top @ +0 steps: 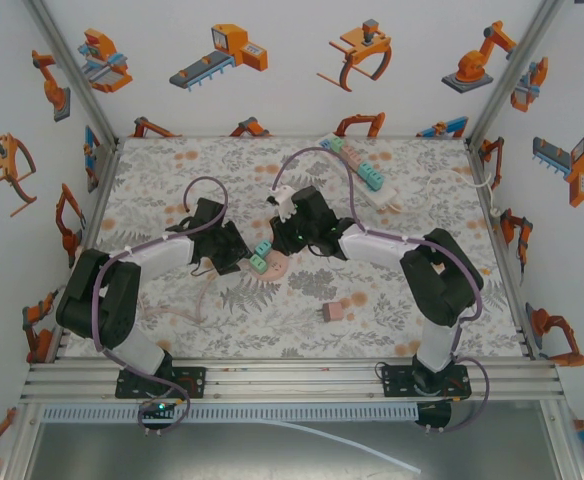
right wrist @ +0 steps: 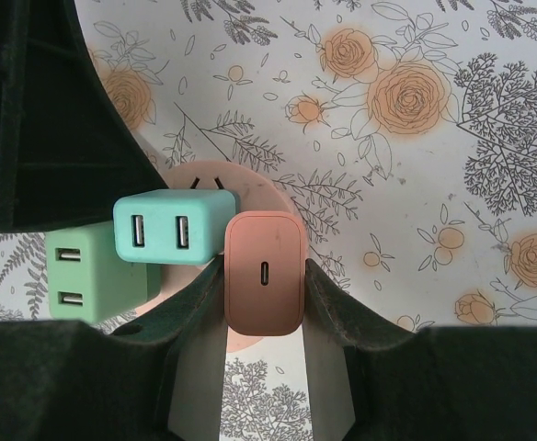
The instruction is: Pull the plug off the socket
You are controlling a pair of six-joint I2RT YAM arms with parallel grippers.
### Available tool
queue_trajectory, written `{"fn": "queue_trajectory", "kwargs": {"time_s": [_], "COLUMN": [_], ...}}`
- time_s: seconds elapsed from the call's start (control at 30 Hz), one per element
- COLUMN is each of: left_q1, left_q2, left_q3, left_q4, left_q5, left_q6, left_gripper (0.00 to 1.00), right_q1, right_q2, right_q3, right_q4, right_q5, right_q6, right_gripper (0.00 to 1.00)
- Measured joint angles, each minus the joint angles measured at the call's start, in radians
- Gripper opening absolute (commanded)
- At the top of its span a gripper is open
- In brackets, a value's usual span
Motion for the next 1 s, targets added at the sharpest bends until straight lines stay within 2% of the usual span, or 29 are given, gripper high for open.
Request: {"fn": "queue_trajectory", "kwargs": {"time_s": [0.37, 0.67, 1.0], "left_q1": [-0.003, -0.007, -0.007], "left_q2": [0.000, -0.019, -0.078], "left_q3": [0.006, 0.011, 0.028], "left_q4": [-0.008, -0.061, -0.159], "left_q5": [-0.009, -0.064, -0.121], "left_q6": [-0.008, -0.001, 0.027], "left_gripper": [0.52, 0.63, 0.65], "right_q1": [0.002, 0.002, 0.002], "right_q2": [-0.109, -0.208, -0.311], "right_q3": [0.000, -0.002, -0.027], "right_q4": [0.010, 0.023, 0.064], "right_q5": [0.014, 0.051, 0.081], "right_q6": [0.003, 0.014, 0.063], "right_gripper": [0.22, 0.22, 0.22]}}
